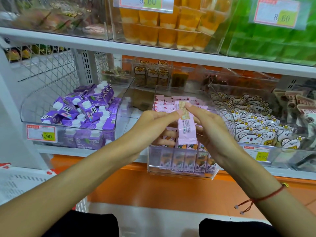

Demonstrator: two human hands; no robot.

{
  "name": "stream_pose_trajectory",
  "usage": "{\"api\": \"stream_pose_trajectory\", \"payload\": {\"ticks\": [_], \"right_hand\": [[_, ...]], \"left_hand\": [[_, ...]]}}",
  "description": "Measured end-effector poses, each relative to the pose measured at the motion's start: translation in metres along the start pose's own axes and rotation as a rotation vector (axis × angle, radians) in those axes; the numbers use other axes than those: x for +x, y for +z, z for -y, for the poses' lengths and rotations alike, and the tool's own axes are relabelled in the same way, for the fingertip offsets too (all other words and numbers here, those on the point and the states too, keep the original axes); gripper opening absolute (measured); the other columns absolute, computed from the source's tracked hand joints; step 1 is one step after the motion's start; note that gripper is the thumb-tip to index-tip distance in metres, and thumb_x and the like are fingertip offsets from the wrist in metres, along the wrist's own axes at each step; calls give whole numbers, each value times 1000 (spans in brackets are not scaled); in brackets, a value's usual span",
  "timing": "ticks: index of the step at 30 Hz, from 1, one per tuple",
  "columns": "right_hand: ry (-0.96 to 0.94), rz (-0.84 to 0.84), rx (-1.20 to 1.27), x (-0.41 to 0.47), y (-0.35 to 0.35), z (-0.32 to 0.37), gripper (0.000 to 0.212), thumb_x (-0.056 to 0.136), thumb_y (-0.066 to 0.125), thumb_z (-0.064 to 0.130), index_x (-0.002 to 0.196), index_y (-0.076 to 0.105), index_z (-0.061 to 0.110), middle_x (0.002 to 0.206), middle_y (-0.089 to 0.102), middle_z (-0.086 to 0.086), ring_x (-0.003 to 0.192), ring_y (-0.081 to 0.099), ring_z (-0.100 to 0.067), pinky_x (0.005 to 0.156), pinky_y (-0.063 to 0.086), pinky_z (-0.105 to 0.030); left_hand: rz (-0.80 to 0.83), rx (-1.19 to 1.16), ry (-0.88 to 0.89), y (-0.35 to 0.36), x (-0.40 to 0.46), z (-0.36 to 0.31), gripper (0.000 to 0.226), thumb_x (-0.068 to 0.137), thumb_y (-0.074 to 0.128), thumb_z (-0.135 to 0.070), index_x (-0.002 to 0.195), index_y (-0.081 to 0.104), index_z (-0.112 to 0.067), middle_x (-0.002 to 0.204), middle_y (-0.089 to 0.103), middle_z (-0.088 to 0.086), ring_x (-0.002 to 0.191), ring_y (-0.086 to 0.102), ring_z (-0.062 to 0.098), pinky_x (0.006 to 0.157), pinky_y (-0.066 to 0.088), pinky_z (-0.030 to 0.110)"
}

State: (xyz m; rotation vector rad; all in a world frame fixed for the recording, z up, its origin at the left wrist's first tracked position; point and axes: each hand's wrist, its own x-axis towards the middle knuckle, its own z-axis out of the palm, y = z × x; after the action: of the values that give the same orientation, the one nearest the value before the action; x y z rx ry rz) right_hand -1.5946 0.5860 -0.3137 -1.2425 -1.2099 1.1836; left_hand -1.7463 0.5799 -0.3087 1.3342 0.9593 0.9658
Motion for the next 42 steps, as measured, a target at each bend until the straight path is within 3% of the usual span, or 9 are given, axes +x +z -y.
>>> {"api": "stream_pose_trajectory", "payload": {"ticks": [3,6,13,19,22,25,32,37,42], "right_hand": [[-50,35,1,0,-2,-1,35,89,62,39,115,62,16,103,71,-10,87,62,-26,75,50,-29],[-193,85,-4,-1,-1,-1,33,90,60,33,122,57,26,108,70,-4,104,65,-23,90,51,-34],[-441,212,-34,-3,-2,0,38,82,65,18,117,57,29,117,64,3,110,59,-7,86,47,-21],[-457,149,-161,-6,4,-3,69,72,74,29,135,44,31,122,59,7,113,56,-1,91,49,-20],[-477,96,-113,-7,7,-2,45,81,72,15,121,53,18,111,65,2,102,62,-4,85,53,-23],[-407,140,-53,-5,4,-1,30,86,64,16,115,61,11,109,69,-2,97,65,-10,81,51,-19],[-162,216,168,5,-4,-5,30,86,57,28,109,68,13,99,72,-1,83,65,-11,74,53,-19],[-306,55,-268,13,-5,-17,31,103,33,31,111,63,25,104,65,8,87,60,3,79,45,-12],[-450,53,-663,22,-10,-31,24,99,48,15,113,67,20,110,63,4,96,58,-7,82,45,-17]], "left_hand": [[-29,56,50,-4,1,2,21,92,60,-30,107,69,-20,84,76,-8,71,70,2,58,53,15],[-99,245,284,-11,4,5,22,89,64,-25,109,62,-35,97,73,-13,88,67,-3,73,52,11],[-94,361,558,-25,5,8,38,85,67,-3,114,55,-26,117,64,-9,111,60,2,98,44,16],[-242,95,437,-19,7,7,38,73,76,-26,105,57,-17,98,69,-6,89,70,4,74,55,18],[-302,49,405,-18,6,5,56,60,76,-39,107,56,-16,100,69,-4,87,71,6,77,58,25],[-267,-26,436,-21,6,2,72,64,75,-32,128,46,-19,121,62,-8,104,65,3,86,54,22],[-62,113,486,-31,3,0,43,87,64,-11,125,49,-22,120,64,-4,106,64,4,82,52,16],[-231,266,546,-39,4,-4,39,74,72,-37,105,50,-29,94,72,-9,78,66,1,71,50,14],[-274,822,517,-44,3,10,34,76,70,-53,100,51,-38,94,69,-17,86,65,1,78,54,37]]}}
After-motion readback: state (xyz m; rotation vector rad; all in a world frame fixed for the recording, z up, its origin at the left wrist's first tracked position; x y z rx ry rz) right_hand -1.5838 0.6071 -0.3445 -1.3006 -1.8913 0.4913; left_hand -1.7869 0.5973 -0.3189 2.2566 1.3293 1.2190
